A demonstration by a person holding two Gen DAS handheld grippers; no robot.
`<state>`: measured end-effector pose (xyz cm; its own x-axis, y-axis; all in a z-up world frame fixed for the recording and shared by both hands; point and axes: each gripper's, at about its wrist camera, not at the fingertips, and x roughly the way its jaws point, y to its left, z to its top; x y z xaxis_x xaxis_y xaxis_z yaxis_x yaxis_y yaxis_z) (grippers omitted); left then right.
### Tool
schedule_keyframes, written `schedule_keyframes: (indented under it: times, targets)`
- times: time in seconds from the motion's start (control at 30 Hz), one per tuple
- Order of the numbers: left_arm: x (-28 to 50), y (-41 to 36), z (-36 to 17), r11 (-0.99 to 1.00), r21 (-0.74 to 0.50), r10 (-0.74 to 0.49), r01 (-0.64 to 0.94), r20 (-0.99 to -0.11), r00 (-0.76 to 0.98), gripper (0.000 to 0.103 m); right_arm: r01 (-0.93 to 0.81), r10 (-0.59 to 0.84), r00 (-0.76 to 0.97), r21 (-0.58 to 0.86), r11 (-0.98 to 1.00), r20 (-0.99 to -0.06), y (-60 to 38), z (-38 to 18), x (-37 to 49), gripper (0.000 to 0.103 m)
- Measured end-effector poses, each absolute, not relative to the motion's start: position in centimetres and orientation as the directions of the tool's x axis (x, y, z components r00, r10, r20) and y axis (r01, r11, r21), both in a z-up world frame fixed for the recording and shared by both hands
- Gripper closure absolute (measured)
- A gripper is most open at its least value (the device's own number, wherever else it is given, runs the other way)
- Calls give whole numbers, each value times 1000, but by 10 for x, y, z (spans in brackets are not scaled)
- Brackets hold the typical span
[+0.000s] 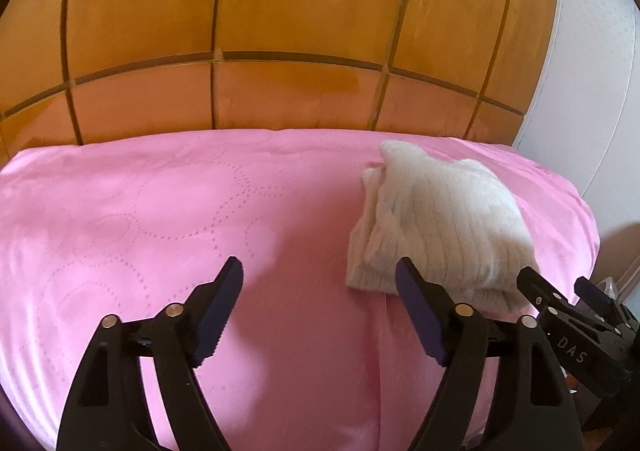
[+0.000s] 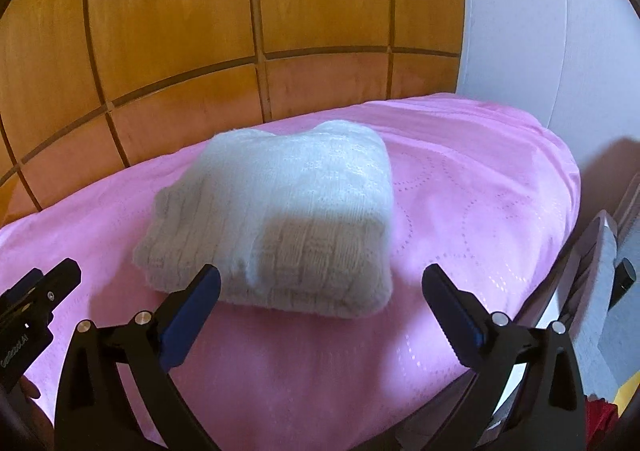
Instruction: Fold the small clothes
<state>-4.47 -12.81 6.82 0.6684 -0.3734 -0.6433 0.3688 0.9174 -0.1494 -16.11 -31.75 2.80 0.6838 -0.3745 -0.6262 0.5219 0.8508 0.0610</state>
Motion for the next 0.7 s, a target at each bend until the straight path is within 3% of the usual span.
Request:
schedule_keyframes:
  times: [0.2, 0.7]
  targets:
    - [-54, -122, 66, 929, -108, -337, 353, -638, 692, 15, 517, -363, 674, 60, 854, -644, -310, 22, -160, 2]
    - [-58, -118, 65, 937, -96, -319, 337, -632, 706, 13, 518, -381, 684, 46, 854, -622, -309, 23, -160, 2]
